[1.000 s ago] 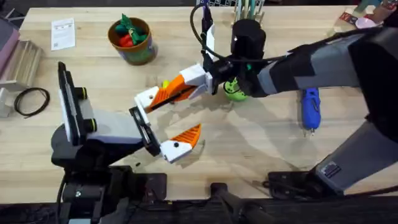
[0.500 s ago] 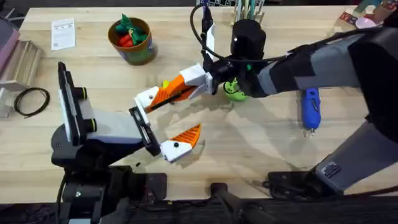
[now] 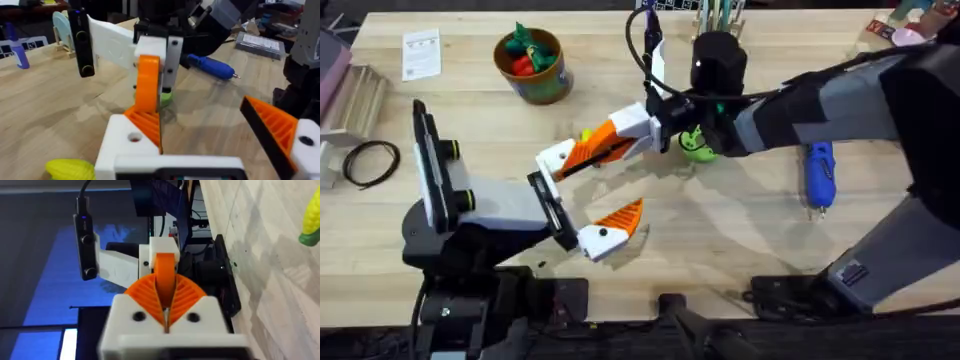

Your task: Pick up the gripper from the table and insert it into the empty holder that is missing its gripper. Then pick up a screw, insert it into the mounting hole, and use the screwdriver to tighten it. Finally, clean up the table by picking up the vegetable and placing it into the bucket.

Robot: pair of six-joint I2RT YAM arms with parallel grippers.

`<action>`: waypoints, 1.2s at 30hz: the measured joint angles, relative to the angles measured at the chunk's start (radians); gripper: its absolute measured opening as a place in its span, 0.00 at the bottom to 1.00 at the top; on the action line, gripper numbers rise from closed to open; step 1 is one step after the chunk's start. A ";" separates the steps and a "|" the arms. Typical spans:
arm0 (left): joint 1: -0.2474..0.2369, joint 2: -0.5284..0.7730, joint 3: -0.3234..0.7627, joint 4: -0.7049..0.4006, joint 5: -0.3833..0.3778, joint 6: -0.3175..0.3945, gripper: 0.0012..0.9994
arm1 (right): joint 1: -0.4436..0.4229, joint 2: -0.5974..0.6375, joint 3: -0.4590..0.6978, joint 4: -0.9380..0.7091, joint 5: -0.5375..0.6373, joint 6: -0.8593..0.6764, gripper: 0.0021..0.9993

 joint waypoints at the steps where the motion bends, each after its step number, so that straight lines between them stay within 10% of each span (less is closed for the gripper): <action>1: 0.000 0.000 0.000 0.000 0.000 0.000 0.99 | 0.000 0.000 0.000 -0.003 0.001 0.001 0.13; 7: -0.007 0.000 0.000 -0.003 0.030 0.000 0.99 | 0.026 0.000 0.000 -0.004 0.027 -0.003 0.87; 20: -0.007 0.000 0.000 -0.005 0.043 0.000 0.99 | -0.036 -0.164 0.000 -0.179 0.047 -0.148 0.89; 36: -0.007 0.000 0.000 -0.005 0.044 0.000 0.99 | -0.331 -0.645 0.168 -1.427 0.577 -0.901 0.89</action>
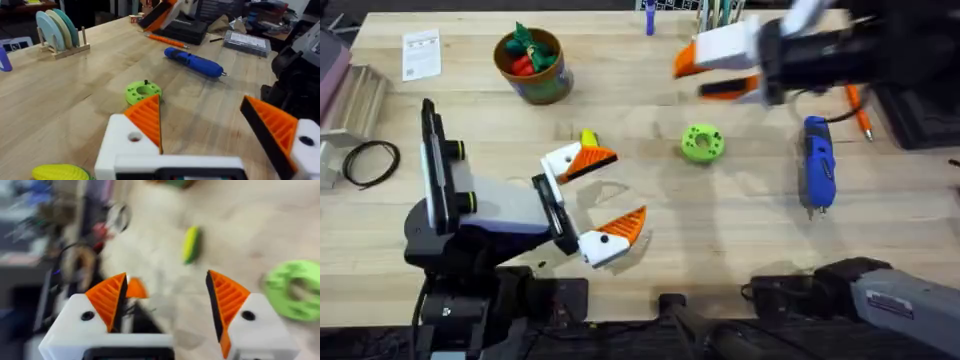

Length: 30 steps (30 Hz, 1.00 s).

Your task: Pick up the gripper from the table and insert it into the empty holder that is missing its gripper. Then pick up a screw, insert it into the mounting hole, and use the screwdriver to tighten it. Finally, clean up the table by picking up the vegetable and placing it into the bucket.

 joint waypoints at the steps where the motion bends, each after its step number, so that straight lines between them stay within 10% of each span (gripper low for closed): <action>1: 0.000 0.000 0.000 0.000 0.000 0.000 0.99 | -0.027 -0.017 0.020 -0.053 0.032 -0.039 0.89; 17: 0.000 0.000 0.000 0.000 0.000 0.000 0.99 | -0.144 -0.049 0.082 -0.416 0.471 -0.359 0.89; 30: 0.000 0.000 0.000 0.000 0.000 0.000 0.99 | 0.006 -0.002 0.171 -0.473 0.693 -0.377 0.88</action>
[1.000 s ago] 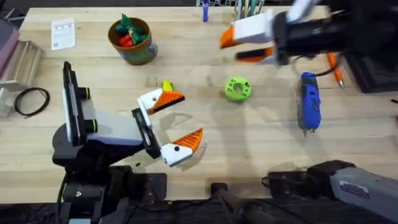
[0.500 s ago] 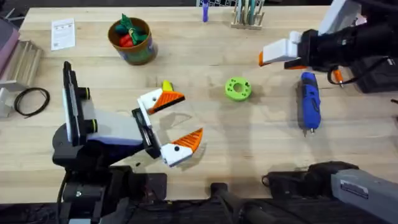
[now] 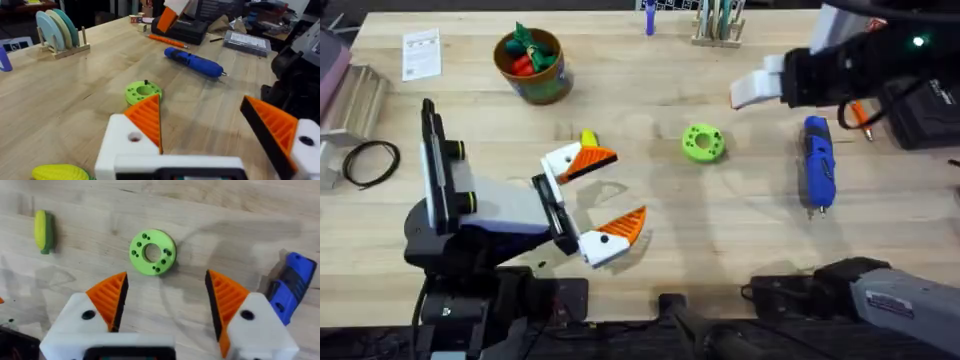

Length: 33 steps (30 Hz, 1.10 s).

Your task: Pick up the gripper from the table and insert it into the empty holder that is missing its gripper. Then pick up a screw, insert it into the mounting hole, and use the screwdriver to tighten it. Finally, clean up the table by picking up the vegetable and placing it into the bucket.

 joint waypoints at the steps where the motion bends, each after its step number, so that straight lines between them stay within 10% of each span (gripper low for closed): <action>1: 0.000 0.000 0.000 0.000 0.000 0.000 0.99 | 0.011 0.012 0.014 -0.007 0.013 0.004 0.87; 33: 0.000 0.000 0.000 0.000 0.000 0.000 0.99 | 0.173 0.439 0.156 -0.087 0.211 0.533 0.70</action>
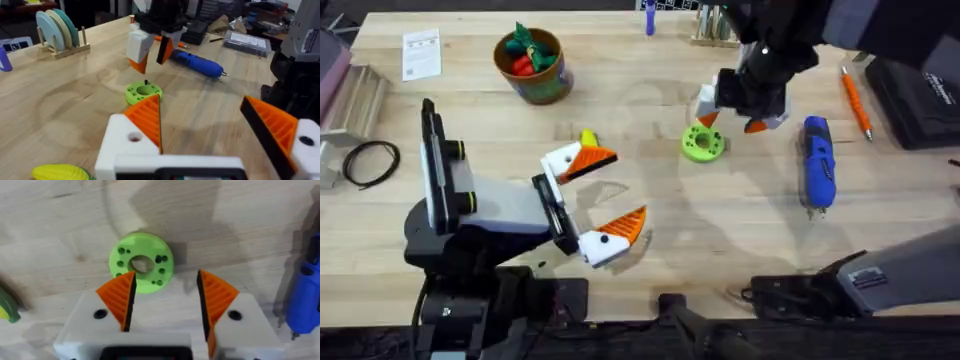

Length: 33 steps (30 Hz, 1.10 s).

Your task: Pick up the gripper from the table and insert it into the empty holder that is missing its gripper. Then pick up a screw, insert it into the mounting hole, and use the screwdriver to tighten it. Finally, clean up the table by picking up the vegetable and placing it into the bucket.

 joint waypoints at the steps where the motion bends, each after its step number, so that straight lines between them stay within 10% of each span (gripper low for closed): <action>1: 0.000 0.000 0.000 0.000 0.000 0.000 0.99 | 0.000 0.003 0.000 0.011 0.000 0.013 0.70; 33: 0.000 0.000 0.000 0.000 0.000 0.000 0.99 | 0.016 0.053 -0.060 0.128 0.000 0.148 0.54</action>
